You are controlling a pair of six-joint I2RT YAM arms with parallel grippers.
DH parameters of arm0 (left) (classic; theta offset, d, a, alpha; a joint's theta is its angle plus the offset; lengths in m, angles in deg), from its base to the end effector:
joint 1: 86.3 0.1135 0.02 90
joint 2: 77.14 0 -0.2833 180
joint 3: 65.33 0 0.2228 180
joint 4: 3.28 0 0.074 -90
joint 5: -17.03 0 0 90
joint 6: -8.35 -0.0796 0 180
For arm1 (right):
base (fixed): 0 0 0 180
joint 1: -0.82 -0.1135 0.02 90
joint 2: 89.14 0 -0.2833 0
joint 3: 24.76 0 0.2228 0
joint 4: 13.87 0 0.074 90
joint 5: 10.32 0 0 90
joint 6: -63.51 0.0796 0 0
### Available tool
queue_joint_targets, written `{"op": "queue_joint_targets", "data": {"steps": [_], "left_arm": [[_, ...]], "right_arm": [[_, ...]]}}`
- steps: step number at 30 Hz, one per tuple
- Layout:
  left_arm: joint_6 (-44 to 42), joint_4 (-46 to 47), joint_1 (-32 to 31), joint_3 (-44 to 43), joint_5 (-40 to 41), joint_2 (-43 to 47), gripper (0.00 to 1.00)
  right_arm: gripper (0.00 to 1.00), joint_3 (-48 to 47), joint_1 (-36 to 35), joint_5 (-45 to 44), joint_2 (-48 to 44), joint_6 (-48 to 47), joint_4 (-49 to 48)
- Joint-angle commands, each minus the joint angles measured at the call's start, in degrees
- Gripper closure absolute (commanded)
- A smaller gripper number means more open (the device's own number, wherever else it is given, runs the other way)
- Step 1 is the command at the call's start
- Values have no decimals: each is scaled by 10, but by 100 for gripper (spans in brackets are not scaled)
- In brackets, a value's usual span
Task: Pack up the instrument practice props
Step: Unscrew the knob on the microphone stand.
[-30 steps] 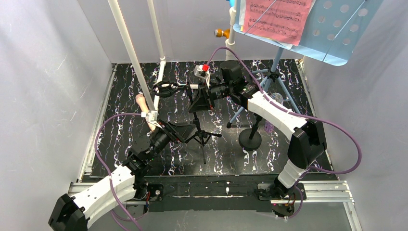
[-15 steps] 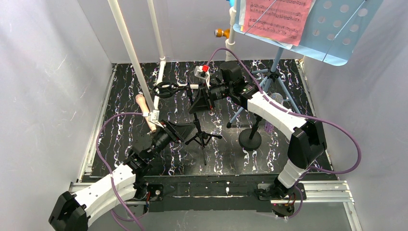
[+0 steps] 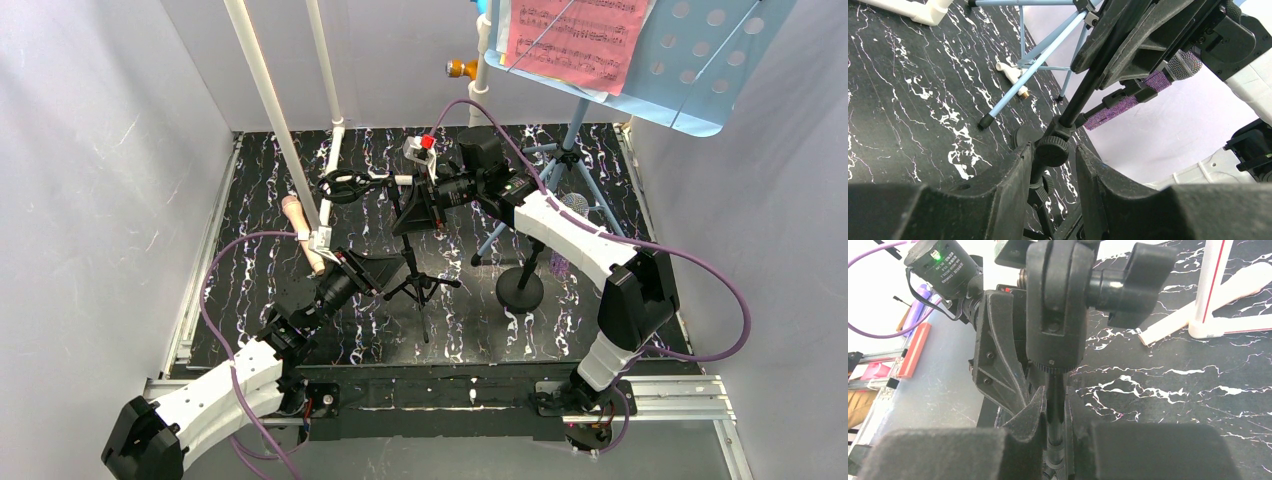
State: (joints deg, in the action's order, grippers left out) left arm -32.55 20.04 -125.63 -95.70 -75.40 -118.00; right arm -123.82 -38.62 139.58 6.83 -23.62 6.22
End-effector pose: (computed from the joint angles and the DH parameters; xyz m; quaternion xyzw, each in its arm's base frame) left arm 0.1328 -0.1132 0.2924 -0.0366 0.6227 -0.5545 0.5509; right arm 0.2504 0.2951 0.3740 -0.5005 0.5682 0.5603 0.3358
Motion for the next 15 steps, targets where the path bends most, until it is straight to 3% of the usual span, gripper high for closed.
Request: {"op": "queue_joint_targets", "data": {"steps": [1, 15], "left_arm": [[0, 11, 4, -20, -2, -1, 65], [10, 11, 7, -16, -1, -1, 70]], "right_arm": [[99, 2, 2, 24, -30, 15, -39], [99, 5, 2, 27, -33, 18, -58]]}}
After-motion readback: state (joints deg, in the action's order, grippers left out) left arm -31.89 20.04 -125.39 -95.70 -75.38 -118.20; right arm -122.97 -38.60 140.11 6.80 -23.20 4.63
